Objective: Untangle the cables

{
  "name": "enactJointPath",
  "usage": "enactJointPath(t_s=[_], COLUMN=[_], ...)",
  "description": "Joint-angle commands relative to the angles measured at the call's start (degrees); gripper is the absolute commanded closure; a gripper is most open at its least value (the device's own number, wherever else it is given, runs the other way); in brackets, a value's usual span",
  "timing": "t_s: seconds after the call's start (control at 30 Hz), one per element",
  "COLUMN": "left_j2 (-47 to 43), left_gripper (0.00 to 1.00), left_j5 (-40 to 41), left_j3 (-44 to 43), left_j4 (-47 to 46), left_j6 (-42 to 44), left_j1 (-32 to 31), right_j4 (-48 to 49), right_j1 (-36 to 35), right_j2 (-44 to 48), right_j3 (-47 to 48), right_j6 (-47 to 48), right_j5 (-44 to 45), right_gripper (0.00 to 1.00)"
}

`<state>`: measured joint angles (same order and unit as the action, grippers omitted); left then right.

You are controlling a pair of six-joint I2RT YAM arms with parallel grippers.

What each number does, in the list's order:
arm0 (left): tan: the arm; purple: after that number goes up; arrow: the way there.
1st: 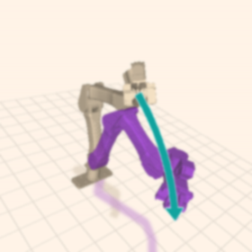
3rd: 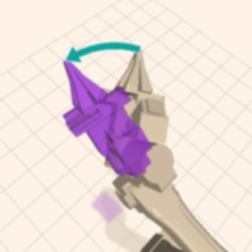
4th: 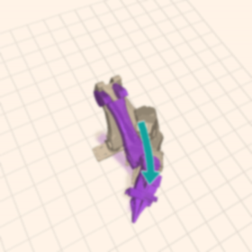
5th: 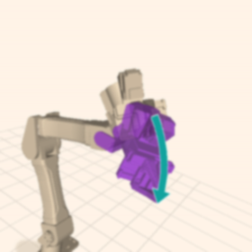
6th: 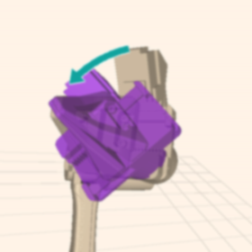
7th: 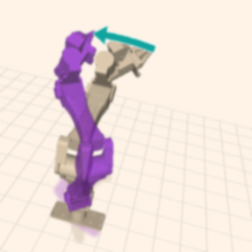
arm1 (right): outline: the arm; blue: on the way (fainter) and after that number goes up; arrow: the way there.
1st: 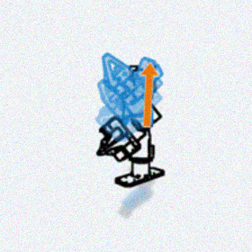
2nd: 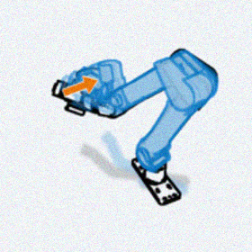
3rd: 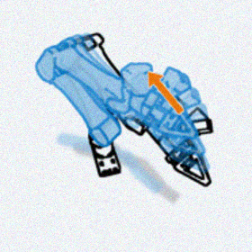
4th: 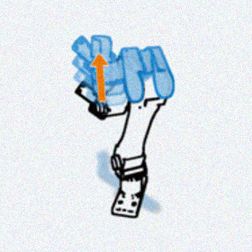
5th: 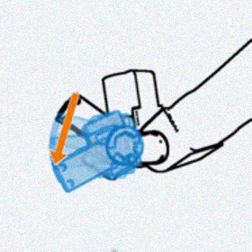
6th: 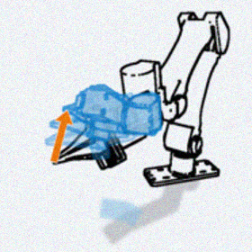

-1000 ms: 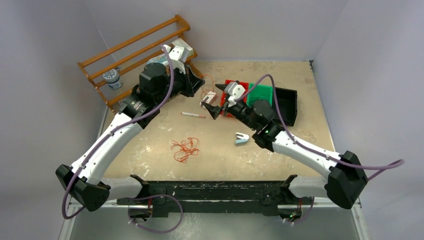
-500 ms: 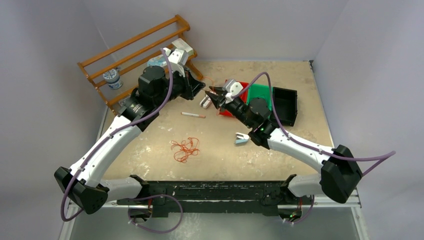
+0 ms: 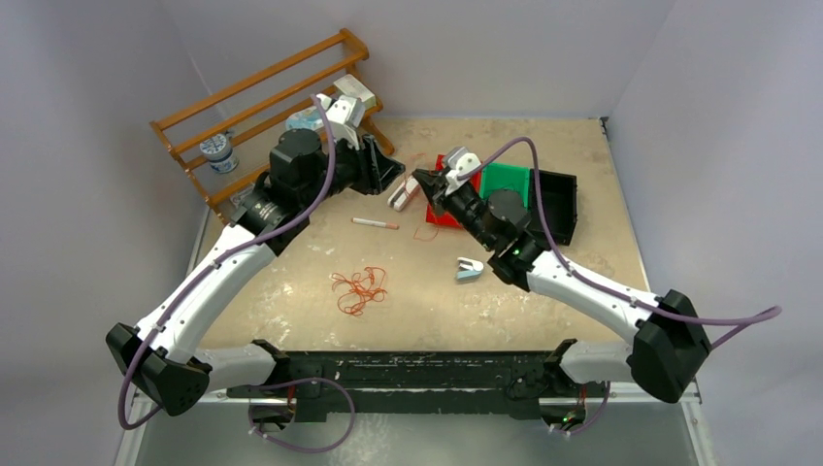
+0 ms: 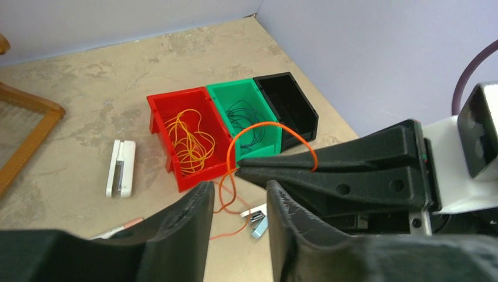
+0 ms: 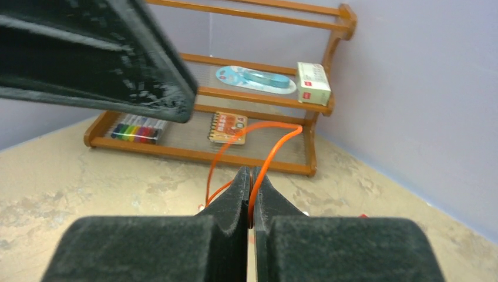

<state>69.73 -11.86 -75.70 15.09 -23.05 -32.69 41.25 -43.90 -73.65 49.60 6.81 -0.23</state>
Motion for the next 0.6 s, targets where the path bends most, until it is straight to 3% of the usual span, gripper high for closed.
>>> enactJointPath(t_s=[0.0, 0.23, 0.57], left_j2=[-1.29, -0.35, 2.54], left_gripper=[0.58, 0.52, 0.51], left_j5=[0.04, 0.56, 1.74], left_j3=[0.64, 1.48, 2.05], left_j4=[-3.27, -4.02, -3.61], left_j6=[-0.5, -0.71, -1.2], left_j1=[0.04, 0.08, 0.08], right_j4=[-3.75, -13.72, -23.83], right_j1=[2.25, 11.6, 19.33], right_j2=[4.44, 11.7, 18.37], right_j3=[2.25, 1.03, 1.48], right_j6=[-3.76, -8.01, -8.82], right_j5=[6.45, 8.55, 23.58], right_gripper=[1.0, 1.0, 1.0])
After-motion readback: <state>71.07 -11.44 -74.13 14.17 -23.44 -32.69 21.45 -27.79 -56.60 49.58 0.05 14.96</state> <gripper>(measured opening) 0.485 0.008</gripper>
